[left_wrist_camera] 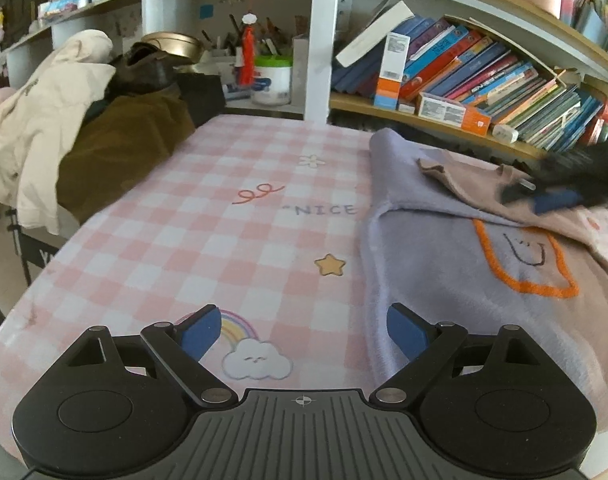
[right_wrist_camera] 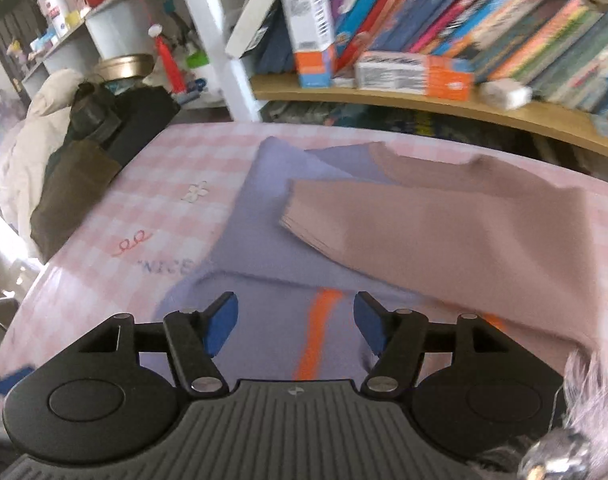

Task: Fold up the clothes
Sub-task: 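Lay the mauve sleeve on the chest and open the right gripper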

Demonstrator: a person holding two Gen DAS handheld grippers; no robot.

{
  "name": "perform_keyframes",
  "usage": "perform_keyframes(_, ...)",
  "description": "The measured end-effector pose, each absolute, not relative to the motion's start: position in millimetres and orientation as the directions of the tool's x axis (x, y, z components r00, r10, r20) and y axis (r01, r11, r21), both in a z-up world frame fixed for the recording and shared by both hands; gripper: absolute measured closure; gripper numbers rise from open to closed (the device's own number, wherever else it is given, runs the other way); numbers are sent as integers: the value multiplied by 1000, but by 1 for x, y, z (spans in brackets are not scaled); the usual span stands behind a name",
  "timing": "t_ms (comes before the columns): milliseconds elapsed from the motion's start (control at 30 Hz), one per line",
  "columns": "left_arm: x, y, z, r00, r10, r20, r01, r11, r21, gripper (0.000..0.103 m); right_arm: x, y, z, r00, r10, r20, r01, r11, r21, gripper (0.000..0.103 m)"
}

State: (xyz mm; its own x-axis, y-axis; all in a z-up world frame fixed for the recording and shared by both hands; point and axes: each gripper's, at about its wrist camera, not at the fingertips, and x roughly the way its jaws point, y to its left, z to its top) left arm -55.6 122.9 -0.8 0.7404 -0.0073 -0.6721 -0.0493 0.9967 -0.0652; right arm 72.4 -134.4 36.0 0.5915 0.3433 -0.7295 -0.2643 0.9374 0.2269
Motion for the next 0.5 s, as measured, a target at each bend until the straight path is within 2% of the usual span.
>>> perform_keyframes(333,-45,98,-1,733,-53,-678,25,998,-51,11,-41,-242,16,655,97,-750,23,989,149,41)
perform_keyframes(500,-44,85,4,734,-61,-677,40,998,-46,11,-76,-278,5,652,65,-756,128,973,194,43)
